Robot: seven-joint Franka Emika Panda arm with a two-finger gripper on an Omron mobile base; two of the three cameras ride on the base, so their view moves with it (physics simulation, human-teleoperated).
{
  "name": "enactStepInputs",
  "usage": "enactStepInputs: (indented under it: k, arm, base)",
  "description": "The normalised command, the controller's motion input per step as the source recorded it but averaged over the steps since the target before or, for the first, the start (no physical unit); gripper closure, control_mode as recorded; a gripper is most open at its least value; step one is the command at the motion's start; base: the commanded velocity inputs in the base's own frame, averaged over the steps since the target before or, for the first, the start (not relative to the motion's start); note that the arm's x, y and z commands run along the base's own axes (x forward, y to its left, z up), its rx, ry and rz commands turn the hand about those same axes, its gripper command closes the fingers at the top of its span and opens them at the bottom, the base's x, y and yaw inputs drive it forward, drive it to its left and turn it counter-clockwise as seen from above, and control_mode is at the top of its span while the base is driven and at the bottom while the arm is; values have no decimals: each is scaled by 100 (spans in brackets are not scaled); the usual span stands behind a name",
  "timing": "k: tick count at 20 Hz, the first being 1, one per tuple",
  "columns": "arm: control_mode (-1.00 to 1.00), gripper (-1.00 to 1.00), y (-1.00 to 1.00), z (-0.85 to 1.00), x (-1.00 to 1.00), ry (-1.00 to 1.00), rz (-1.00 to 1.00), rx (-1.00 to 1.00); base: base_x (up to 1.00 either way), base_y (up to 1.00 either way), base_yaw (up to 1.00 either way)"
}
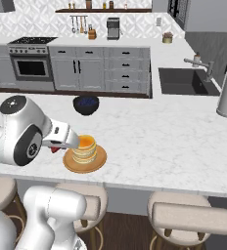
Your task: Take the strawberry from the fridge and place it on top of the pancake, located on the dining counter.
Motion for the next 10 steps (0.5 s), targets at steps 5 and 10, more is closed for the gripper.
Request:
enactStepInputs:
  k: [5,10]
  arm:
    - [-100,100,8,0,100,8,2,0]
    - [-100,100,3,-9,100,22,1,0]
  base:
    - [0,0,0]
    - [0,0,0]
